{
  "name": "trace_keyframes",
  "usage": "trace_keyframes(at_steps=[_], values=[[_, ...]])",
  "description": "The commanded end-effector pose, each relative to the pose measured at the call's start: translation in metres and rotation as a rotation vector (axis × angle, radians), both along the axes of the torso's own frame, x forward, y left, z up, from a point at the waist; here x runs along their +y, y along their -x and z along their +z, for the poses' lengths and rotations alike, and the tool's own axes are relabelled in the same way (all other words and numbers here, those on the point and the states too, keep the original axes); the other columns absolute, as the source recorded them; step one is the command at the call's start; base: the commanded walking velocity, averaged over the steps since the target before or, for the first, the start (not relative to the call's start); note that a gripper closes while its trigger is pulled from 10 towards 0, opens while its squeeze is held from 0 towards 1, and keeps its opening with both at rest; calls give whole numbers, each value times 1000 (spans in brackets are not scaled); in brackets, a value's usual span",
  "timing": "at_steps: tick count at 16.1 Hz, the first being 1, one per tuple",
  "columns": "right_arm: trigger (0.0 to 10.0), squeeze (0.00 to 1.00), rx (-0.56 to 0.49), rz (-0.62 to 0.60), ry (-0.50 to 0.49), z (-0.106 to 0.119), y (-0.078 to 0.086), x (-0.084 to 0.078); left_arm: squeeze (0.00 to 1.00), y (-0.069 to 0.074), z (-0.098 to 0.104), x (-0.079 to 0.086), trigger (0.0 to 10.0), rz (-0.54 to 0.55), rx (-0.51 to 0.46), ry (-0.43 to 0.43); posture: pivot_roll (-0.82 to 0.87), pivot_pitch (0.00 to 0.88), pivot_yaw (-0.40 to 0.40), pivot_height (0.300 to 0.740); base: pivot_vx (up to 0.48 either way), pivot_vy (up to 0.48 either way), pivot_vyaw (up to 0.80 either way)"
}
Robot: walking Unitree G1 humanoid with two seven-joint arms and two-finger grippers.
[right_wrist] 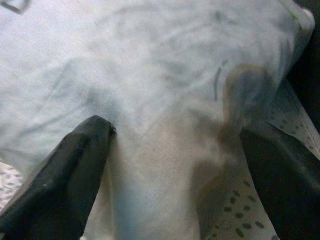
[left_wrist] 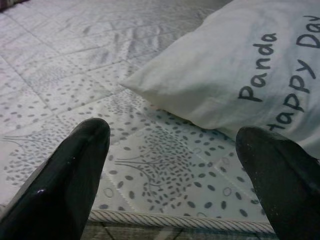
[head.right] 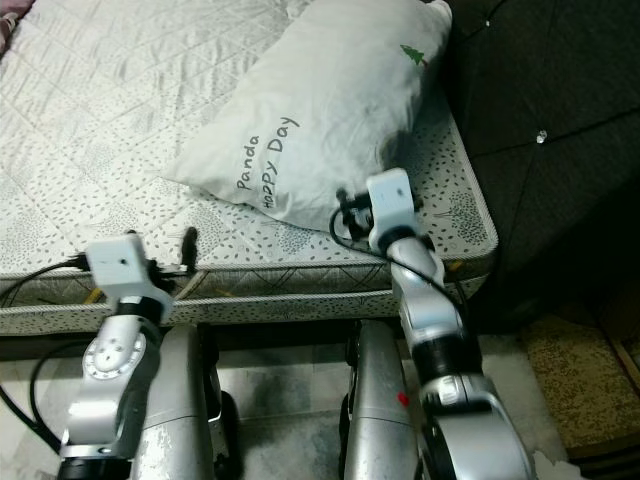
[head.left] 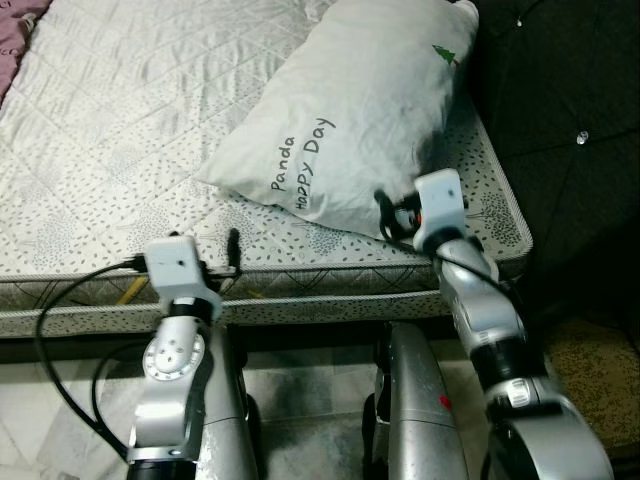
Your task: Clean up the room
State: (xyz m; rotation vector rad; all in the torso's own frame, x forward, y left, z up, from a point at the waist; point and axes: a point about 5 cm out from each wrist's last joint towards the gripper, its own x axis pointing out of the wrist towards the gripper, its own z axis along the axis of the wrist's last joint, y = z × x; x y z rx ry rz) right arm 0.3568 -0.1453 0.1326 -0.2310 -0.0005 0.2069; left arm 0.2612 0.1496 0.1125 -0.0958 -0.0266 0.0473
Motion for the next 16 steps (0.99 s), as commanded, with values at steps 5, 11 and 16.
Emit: trace_keyframes(at_steps=[5,11,16], values=[[10000,0,237,-114,-44,-44,3,-13,0,8,-4,0,10000,1,28,-10,50,189,29,515,0,0,0],[0,0,300,-119,-169,-47,-6,15,0,12,-1,4,10000,-3,41,-15,98,217,36,515,0,0,0],[0,0,296,-97,-253,-40,-11,33,0,6,1,7,10000,6,43,-15,96,230,33,515,0,0,0]])
